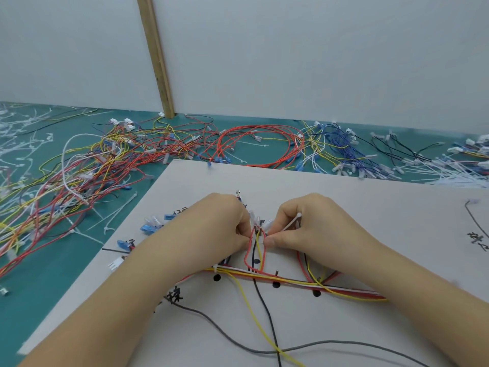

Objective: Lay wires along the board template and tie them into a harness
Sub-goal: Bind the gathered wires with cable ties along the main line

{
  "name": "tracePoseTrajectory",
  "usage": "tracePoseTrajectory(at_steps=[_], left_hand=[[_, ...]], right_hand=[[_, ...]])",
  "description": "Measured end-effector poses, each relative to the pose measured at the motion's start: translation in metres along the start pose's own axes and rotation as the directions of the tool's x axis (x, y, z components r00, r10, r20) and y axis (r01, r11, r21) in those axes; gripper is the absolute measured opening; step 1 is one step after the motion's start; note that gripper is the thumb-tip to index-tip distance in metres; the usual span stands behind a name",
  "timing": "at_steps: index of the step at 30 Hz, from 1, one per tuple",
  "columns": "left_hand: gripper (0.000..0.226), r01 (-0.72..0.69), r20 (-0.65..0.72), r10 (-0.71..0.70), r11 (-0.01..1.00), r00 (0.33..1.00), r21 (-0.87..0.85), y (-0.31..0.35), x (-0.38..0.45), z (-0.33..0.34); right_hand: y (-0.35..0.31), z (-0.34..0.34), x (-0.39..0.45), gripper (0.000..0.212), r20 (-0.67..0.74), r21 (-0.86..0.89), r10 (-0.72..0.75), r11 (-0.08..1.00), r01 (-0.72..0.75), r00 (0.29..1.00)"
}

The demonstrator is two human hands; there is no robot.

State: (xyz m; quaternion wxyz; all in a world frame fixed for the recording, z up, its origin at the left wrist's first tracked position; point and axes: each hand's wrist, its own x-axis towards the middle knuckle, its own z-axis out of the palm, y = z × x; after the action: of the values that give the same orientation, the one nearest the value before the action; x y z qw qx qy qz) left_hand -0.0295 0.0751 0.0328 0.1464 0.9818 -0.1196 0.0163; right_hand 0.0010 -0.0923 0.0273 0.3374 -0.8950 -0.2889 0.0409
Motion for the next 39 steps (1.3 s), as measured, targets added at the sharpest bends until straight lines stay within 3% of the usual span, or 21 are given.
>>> tracePoseTrajectory(at_steps=[5, 8, 14, 17, 24, 32, 39], left_hand=[[0.016, -0.090, -0.006, 0.091, 0.990, 0.996, 0.106, -0.001, -0.004, 0.006], [0.013, -0.052, -0.003, 0.052, 0.998, 0.999, -0.023, -0.004, -0.006, -0.002], [0.008, -0.089, -0.149, 0.039, 0.933, 0.988, -0.348, -0.004, -0.006, -0.012], [0.009, -0.104, -0.151, 0.054, 0.931, 0.987, -0.350, -0.001, -0.006, -0.009], [0.019, -0.096, -0.144, 0.065, 0.972, 0.987, -0.213, -0.002, -0.004, -0.009], [0.030, -0.124, -0.163, 0.085, 0.960, 0.983, -0.251, -0.004, -0.003, -0.007], [0.018, -0.095, -0.119, 0.058, 0.938, 0.991, -0.335, -0.007, -0.001, -0.006]], right_hand=[[0.000, -0.010, 0.001, 0.025, 0.136, 0.028, -0.025, 0.999, 0.022, 0.990], [0.002, -0.017, 0.001, 0.027, 0.176, 0.073, -0.039, 0.997, 0.027, 0.984], [0.002, -0.023, 0.001, 0.022, 0.176, 0.174, -0.085, 0.983, 0.054, 0.981], [0.004, -0.017, 0.001, 0.019, 0.181, 0.104, -0.081, 0.993, 0.062, 0.980], [0.006, -0.004, 0.001, 0.014, 0.114, -0.038, -0.129, 0.990, 0.134, 0.985], [0.006, -0.002, 0.000, 0.013, 0.026, 0.012, -0.123, 0.992, 0.123, 0.992], [0.004, 0.000, 0.002, 0.023, -0.073, 0.147, -0.094, 0.984, 0.104, 0.993]])
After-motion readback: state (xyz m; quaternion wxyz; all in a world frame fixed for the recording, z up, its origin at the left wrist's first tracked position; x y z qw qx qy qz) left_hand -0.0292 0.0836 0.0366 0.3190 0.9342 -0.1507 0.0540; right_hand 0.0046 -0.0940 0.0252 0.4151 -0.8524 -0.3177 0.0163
